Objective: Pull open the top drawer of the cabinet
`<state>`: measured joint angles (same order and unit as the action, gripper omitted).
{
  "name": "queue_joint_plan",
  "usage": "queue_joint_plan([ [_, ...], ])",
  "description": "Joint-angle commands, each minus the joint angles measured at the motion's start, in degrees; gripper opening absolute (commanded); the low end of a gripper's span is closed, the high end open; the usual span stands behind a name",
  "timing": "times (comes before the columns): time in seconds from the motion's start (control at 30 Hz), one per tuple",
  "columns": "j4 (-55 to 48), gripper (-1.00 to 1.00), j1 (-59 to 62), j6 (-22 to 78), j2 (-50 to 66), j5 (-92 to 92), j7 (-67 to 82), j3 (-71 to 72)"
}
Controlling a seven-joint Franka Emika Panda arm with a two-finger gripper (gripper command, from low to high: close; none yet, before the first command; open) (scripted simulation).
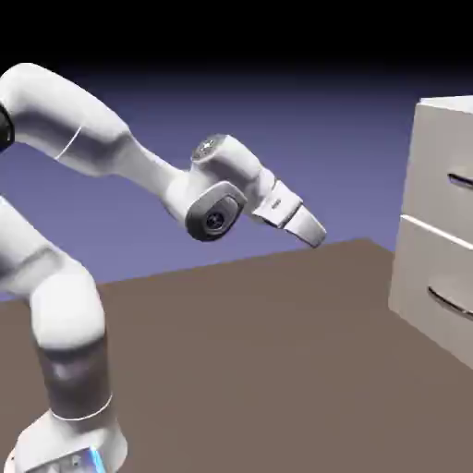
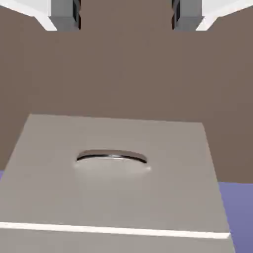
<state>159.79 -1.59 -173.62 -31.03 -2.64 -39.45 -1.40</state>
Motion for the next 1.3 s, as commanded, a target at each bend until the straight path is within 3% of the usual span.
queue_joint_plan([
  [0.0,-1.01,0.0,-0.75,0.32,1.35,-2.2,2.5,-1.16],
  [1.27,-39.21,0.0,-29.25,12.56,52.52,-85.53,97.18,-45.27],
])
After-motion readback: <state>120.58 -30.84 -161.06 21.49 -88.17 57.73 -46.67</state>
